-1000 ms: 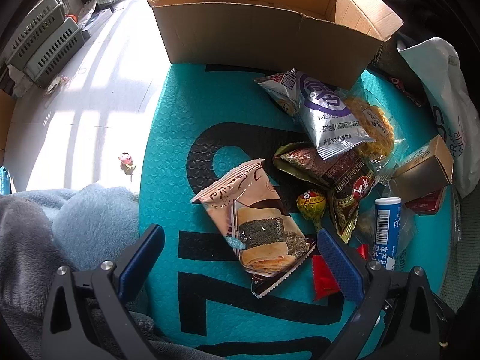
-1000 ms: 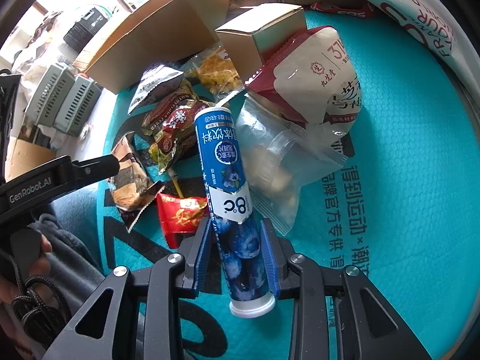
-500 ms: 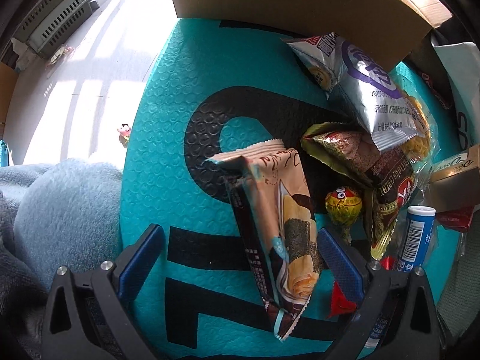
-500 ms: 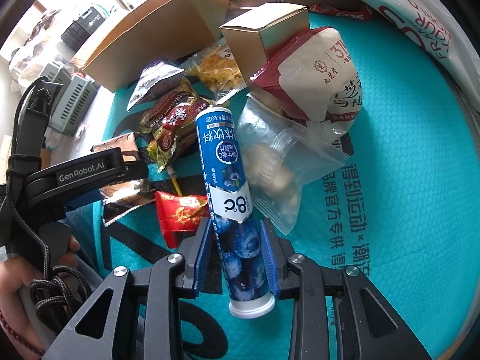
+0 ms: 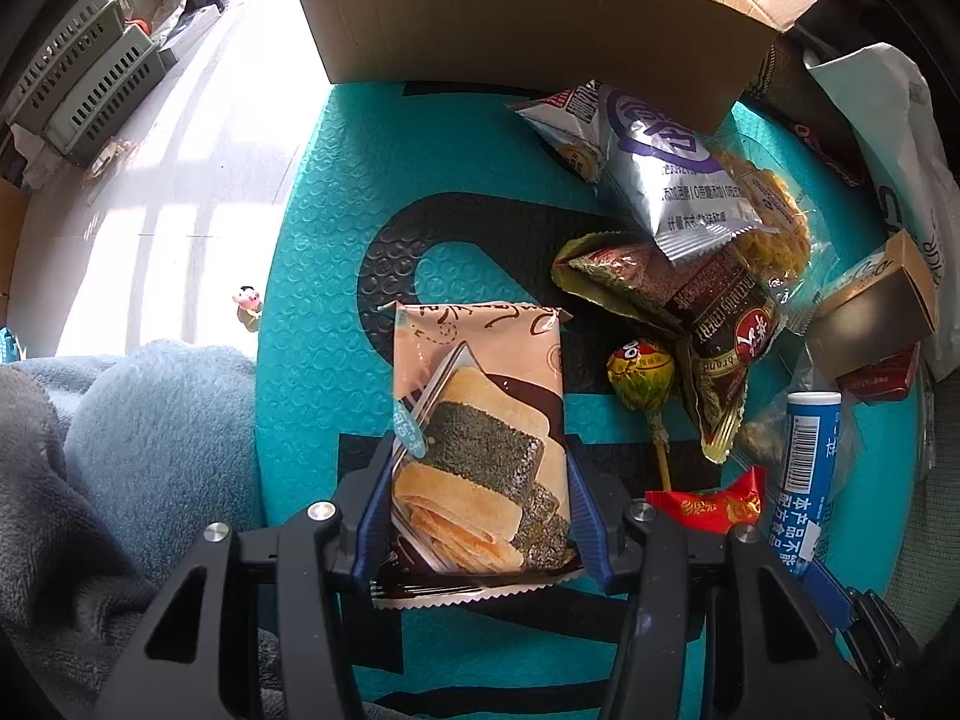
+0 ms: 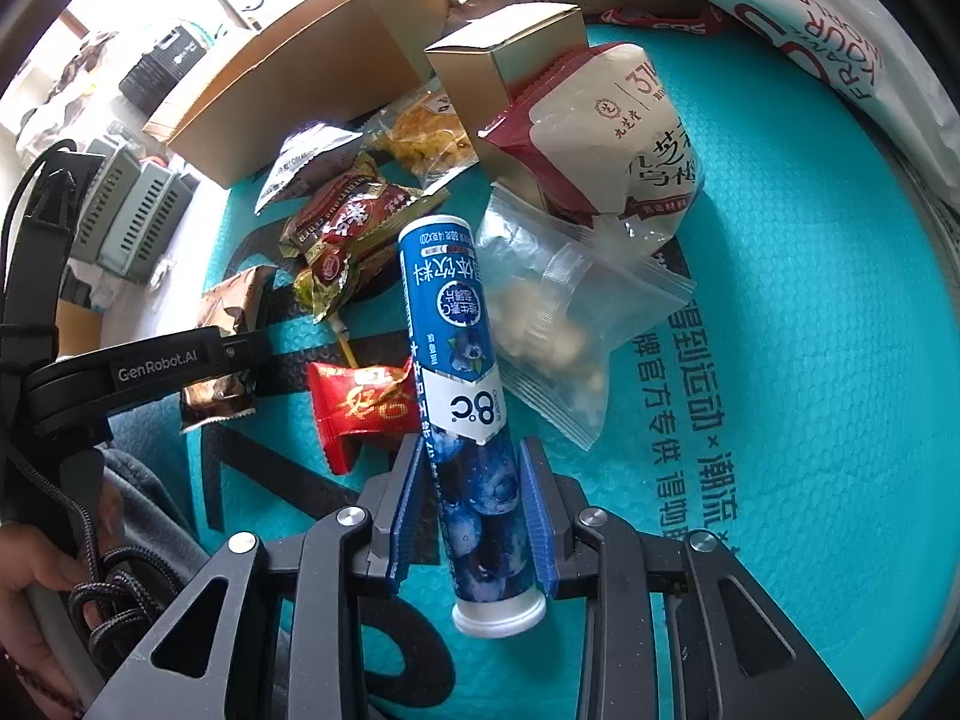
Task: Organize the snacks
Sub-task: 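Lift the tube and cracker pack with both tools and carry them over the box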
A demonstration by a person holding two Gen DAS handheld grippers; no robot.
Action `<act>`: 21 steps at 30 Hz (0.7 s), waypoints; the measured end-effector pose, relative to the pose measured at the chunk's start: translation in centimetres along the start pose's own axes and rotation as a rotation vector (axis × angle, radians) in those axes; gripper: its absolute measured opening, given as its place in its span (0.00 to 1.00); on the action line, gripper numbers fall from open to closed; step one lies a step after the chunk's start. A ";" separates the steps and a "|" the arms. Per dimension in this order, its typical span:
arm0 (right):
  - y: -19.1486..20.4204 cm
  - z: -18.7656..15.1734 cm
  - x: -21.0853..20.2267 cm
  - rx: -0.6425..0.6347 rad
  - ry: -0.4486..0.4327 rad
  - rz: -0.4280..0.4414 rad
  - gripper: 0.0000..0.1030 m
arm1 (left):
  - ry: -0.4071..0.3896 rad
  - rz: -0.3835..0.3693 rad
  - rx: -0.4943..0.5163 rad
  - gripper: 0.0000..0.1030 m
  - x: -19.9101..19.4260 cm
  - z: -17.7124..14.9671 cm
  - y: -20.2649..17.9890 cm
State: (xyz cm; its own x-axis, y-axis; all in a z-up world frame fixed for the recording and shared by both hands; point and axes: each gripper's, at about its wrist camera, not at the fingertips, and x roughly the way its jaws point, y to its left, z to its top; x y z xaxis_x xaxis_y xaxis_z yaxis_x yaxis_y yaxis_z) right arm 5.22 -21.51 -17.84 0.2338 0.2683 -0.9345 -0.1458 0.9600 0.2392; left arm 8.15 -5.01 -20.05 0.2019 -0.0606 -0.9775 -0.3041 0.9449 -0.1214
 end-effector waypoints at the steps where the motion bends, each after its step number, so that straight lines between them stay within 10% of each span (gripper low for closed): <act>1: -0.1 -0.1 -0.1 0.004 -0.003 0.000 0.30 | -0.004 -0.012 0.003 0.49 -0.3 -0.3 -0.1; 21: 2.8 0.2 -3.8 -0.048 -0.052 0.107 0.28 | -0.197 -0.080 0.076 0.49 -9.9 -0.6 3.7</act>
State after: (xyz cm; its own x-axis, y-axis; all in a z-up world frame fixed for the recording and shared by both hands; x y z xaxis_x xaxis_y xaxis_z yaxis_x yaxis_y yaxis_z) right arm 4.12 -19.86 -13.60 0.2642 0.3737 -0.8891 -0.2181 0.9211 0.3224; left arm 4.51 -1.09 -10.95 0.4027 -0.0796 -0.9119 -0.2101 0.9616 -0.1767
